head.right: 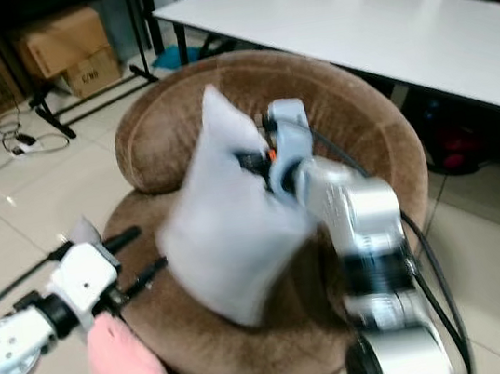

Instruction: Move the pillow to the sofa from floor

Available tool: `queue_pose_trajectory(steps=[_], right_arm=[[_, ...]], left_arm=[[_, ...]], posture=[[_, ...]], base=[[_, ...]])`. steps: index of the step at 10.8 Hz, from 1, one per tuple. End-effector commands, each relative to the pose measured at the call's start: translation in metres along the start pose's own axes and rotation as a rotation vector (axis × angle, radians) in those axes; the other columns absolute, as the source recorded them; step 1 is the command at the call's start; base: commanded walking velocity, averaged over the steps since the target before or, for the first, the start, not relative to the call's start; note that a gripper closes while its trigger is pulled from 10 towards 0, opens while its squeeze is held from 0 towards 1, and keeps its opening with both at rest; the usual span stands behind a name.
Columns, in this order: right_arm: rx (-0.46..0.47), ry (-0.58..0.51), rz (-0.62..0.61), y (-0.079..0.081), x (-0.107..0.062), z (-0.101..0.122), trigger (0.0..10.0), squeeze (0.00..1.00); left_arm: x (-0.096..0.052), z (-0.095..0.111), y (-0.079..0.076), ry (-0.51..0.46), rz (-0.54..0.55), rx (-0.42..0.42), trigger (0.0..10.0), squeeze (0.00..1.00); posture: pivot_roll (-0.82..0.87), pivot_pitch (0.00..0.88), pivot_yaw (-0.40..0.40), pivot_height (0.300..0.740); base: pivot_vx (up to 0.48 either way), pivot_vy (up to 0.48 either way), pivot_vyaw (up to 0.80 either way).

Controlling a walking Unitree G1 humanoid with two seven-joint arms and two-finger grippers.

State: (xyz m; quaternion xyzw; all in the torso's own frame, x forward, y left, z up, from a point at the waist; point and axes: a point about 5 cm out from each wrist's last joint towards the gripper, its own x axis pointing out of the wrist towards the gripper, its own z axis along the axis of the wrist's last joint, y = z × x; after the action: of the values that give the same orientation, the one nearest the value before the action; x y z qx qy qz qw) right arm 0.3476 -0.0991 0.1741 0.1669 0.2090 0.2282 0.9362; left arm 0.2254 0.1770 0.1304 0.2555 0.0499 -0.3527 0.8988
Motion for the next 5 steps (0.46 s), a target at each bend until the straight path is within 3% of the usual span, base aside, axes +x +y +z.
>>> queue_pose_trajectory(steps=[1,2,5], right_arm=[[0.055,-0.047,-0.002,-0.003,0.001,0.01,0.0,0.0],[0.145,-0.043,-0.038,-0.012,0.008,0.012,0.0,0.0],[0.206,-0.023,-0.238,-0.044,0.022,0.002,0.0,0.0]], left_arm=[[-0.001,0.002,-0.003,0.007,-0.022,0.014,10.0,1.0],[-0.003,0.003,-0.005,0.016,-0.028,0.0,10.0,1.0],[-0.008,0.008,-0.014,0.006,-0.096,-0.08,10.0,1.0]], posture=[[0.04,0.0,-0.072,0.74],[0.04,0.0,-0.078,0.74],[0.07,0.0,-0.075,0.74]], base=[[0.0,0.0,0.0],[0.0,0.0,0.0],[0.0,0.0,0.0]])
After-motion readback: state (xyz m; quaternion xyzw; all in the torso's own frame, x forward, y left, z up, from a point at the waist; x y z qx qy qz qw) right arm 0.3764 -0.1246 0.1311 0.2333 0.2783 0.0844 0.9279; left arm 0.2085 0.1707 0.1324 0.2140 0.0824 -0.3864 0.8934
